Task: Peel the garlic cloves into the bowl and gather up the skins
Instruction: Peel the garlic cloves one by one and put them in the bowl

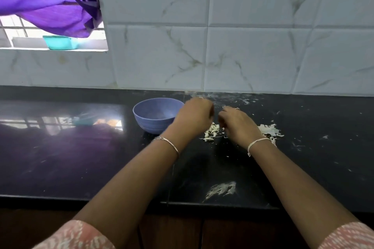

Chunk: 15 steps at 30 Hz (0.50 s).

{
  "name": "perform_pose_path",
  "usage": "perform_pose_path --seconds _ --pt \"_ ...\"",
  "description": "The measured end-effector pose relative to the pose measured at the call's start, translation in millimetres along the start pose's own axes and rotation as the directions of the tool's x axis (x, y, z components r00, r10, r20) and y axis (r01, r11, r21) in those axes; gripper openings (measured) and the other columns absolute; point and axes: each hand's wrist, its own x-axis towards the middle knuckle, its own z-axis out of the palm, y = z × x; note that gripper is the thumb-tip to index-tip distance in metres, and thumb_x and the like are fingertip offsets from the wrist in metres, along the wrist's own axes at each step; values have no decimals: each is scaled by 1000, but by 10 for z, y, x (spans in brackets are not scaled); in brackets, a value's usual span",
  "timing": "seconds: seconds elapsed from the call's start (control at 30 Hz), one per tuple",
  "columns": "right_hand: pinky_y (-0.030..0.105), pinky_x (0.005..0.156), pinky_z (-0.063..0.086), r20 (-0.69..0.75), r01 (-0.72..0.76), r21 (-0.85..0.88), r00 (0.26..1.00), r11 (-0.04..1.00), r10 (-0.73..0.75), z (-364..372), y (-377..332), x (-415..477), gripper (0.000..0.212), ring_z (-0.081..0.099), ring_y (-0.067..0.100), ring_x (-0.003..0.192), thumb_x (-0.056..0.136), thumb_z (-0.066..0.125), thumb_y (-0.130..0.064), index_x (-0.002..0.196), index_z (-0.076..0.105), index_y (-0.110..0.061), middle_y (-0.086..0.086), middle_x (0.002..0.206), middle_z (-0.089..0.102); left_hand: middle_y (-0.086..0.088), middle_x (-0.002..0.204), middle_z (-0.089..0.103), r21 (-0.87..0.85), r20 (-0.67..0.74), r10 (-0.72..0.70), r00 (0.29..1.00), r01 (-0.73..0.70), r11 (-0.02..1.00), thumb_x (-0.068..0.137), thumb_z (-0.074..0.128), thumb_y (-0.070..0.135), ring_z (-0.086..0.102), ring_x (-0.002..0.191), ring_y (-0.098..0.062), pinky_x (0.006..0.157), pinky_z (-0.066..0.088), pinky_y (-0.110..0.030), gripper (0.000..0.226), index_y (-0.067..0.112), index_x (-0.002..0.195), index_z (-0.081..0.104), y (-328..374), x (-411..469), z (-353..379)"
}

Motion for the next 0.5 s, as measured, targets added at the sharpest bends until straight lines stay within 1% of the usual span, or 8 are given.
perform_pose_path --seconds 0.03,0.1,0.17,0.27,0.33,0.43,0.5 --pt "38 77 46 38 18 32 999 999 -19 5 -7 11 19 57 28 98 83 56 2 92 62 -14 5 99 57 -14 103 69 12 68 10 998 -11 1000 87 57 17 63 100 -33 81 49 -36 18 10 99 68 55 -2 86" --pt "32 80 41 111 33 76 993 997 -42 25 -14 35 21 57 29 104 85 55 0 101 64 -11 9 105 62 -14 110 66 31 207 7 978 -14 999 89 58 19 61 104 -32 80 45 -35 21 9 105 65 80 0 264" --pt "28 78 36 159 37 94 986 995 -51 67 -12 50 20 57 28 106 87 55 -7 106 62 -11 9 110 61 -14 114 64 25 271 -2 963 -5 1000 91 55 19 59 108 -31 84 44 -34 23 7 110 63 48 6 397" --pt "32 81 41 184 31 117 981 993 -53 98 5 74 16 57 29 105 88 57 -13 104 60 -13 8 110 61 -14 111 65 -10 249 -17 968 20 1000 91 54 17 59 105 -30 84 45 -35 20 7 104 64 -25 59 463" --pt "35 82 43 187 33 119 981 992 -55 81 23 86 15 57 28 102 88 58 -15 102 60 -13 7 107 62 -13 108 66 -44 244 -48 969 60 997 90 56 15 62 100 -30 84 49 -37 17 9 103 65 -69 101 466" --pt "35 78 44 178 23 83 983 996 -38 40 73 83 8 58 26 97 87 59 -19 94 61 -14 4 100 63 -9 103 69 -113 216 -111 970 138 984 87 59 9 64 96 -28 87 54 -39 19 16 101 69 -138 116 486" --pt "32 75 42 186 -9 46 983 999 1 8 138 56 6 58 24 95 87 59 -21 90 61 -16 3 98 64 -5 102 71 -178 173 -130 976 161 971 87 61 7 65 97 -23 88 54 -36 20 19 99 71 -191 113 529"
